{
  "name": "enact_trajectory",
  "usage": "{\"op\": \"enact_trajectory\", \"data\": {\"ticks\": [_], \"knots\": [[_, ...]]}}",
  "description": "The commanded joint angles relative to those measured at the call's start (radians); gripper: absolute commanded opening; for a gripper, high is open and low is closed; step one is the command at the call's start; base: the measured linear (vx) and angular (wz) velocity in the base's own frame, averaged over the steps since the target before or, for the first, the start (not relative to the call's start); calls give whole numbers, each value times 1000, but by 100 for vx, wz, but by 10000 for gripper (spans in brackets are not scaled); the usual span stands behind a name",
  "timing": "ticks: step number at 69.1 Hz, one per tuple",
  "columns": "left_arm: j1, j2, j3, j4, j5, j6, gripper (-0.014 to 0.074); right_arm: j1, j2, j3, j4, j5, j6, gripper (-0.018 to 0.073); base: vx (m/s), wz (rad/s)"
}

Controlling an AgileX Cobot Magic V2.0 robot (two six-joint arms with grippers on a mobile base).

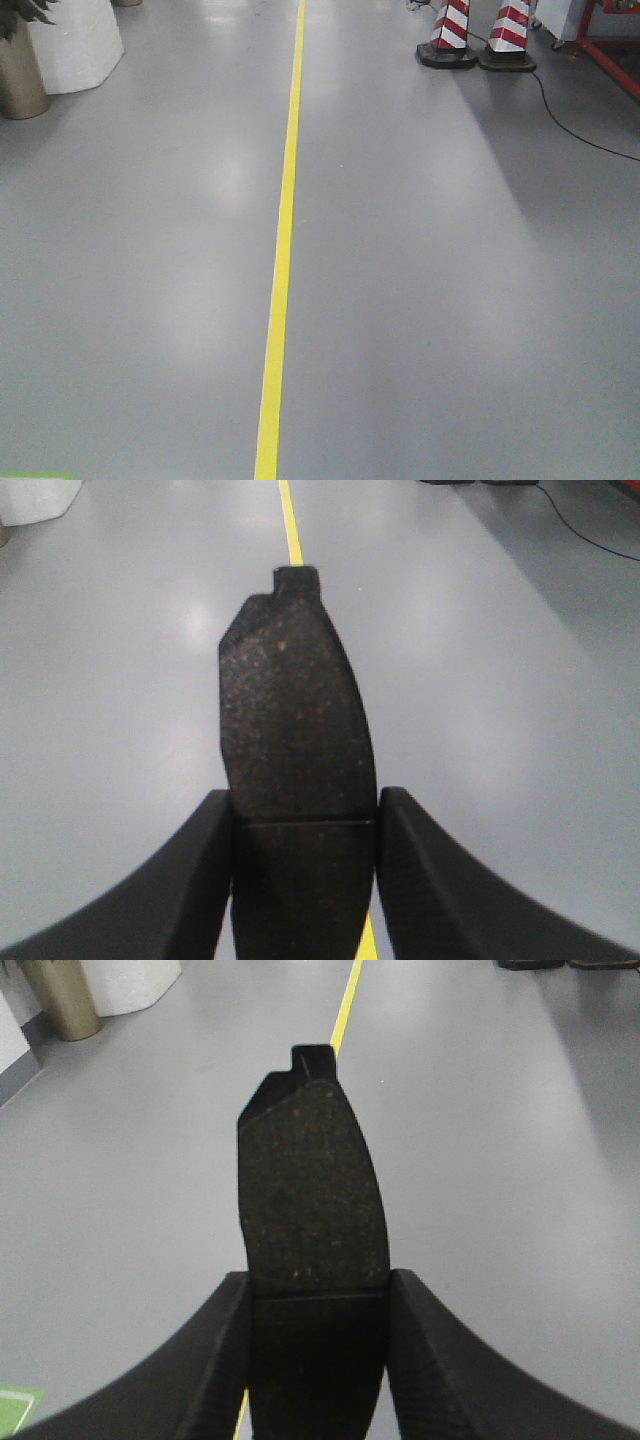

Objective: Move and align brake pads A on conveyor
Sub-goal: 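Turn the base away from the steel table holding both pads, then drive along the yellow floor line past the striped cones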

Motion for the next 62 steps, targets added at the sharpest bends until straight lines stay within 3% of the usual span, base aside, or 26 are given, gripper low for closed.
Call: {"op": "enact_trajectory", "data": {"ticks": [1, 62], "knots": [[-4, 6, -30, -11, -95, -2, -6, -3, 6, -30, -8, -94, -5, -7, 62, -10], [-4, 6, -30, -11, -94, -2, -6, -3, 6, -30, -8, -94, -5, -7, 68, -1]]}}
